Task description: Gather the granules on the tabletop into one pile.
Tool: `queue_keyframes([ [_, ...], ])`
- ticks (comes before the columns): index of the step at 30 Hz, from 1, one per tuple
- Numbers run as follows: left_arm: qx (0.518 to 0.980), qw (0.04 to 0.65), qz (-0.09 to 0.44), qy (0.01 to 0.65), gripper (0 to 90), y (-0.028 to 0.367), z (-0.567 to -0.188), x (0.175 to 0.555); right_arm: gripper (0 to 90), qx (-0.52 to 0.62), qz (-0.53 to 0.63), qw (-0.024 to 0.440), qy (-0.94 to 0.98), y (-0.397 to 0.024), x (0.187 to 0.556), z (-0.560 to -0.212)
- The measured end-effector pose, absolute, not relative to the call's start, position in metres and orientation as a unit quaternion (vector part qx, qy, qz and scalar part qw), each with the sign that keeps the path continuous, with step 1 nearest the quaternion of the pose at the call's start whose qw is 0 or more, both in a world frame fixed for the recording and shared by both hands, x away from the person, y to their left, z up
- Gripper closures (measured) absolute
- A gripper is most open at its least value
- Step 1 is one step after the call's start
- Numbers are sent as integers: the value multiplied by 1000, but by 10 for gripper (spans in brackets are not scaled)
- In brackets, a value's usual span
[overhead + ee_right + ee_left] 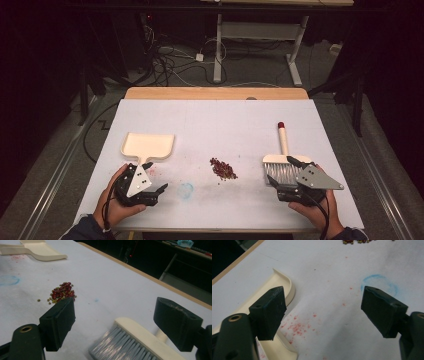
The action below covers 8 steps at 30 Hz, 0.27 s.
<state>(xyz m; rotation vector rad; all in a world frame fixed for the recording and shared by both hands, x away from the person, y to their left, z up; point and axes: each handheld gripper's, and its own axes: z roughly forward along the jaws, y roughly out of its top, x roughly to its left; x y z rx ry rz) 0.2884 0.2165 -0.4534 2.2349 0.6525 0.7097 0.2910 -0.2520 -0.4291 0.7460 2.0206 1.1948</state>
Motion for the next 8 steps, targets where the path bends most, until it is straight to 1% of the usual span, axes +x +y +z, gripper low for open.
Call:
queue_keyframes([
  [8,861,345,273,254,196,215,-453,292,187,282,454,333,777,-251,292,-431],
])
